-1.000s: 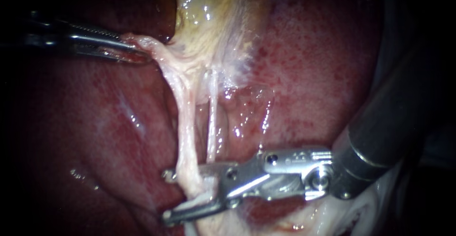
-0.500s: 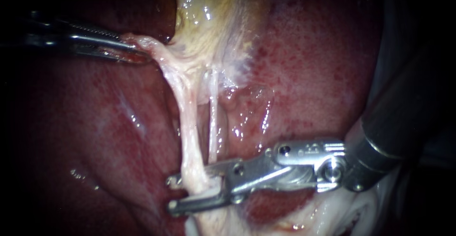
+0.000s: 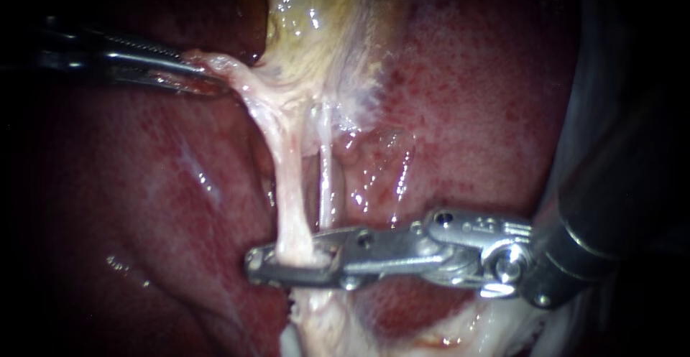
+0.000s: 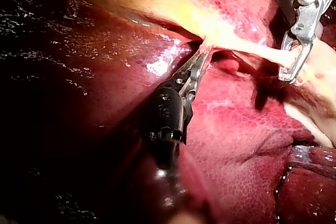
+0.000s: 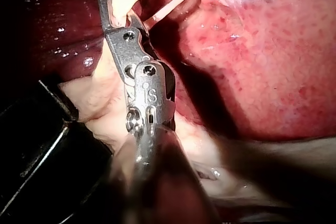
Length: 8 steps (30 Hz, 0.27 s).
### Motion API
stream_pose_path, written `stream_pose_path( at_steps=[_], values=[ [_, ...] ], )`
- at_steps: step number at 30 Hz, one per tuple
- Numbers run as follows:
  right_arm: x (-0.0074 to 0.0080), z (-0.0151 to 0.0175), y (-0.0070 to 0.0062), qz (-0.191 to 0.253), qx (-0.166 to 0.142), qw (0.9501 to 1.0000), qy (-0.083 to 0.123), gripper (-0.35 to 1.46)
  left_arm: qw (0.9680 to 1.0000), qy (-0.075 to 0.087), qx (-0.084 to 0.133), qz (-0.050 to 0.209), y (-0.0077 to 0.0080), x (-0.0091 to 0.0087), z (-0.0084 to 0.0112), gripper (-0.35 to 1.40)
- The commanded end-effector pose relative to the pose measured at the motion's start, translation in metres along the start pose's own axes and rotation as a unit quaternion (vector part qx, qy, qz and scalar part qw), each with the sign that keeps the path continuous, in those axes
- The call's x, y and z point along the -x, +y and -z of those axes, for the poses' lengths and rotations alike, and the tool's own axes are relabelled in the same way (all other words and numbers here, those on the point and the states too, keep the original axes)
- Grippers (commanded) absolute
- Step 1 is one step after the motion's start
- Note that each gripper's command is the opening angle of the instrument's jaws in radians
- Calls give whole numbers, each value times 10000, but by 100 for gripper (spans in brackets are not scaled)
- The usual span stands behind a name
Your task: Clipping first clip left tube
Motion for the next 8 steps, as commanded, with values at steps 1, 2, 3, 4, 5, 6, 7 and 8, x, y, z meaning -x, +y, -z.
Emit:
stream_pose_path(
  at_steps=[1,2,3,4,5,6,7,8],
  values=[
    [2,0,0,2,-6,10000,-7,-35,10000,0,0,0,0,0,0,-35],
    [2,0,0,3,-6,10000,-7,-35,10000,0,0,0,0,0,0,-35],
    [2,0,1,4,-6,10000,-8,-35,10000,0,0,0,-1,0,0,-35],
    [3,0,1,5,-5,10000,-8,-35,10000,0,0,0,-1,0,0,-35],
    [3,0,1,5,-4,10000,-8,-35,10000,0,-1,0,-1,0,-1,-35],
    [3,0,2,-24,-3,10000,-7,-35,10000,0,-1,0,-1,0,-1,-35],
    [3,0,2,-24,-2,10000,-7,-35,10000,0,-1,0,-1,0,-1,-35],
    [3,0,2,-24,-2,10000,-7,-35,10000,0,-1,0,-1,0,-1,-35]
  ],
)
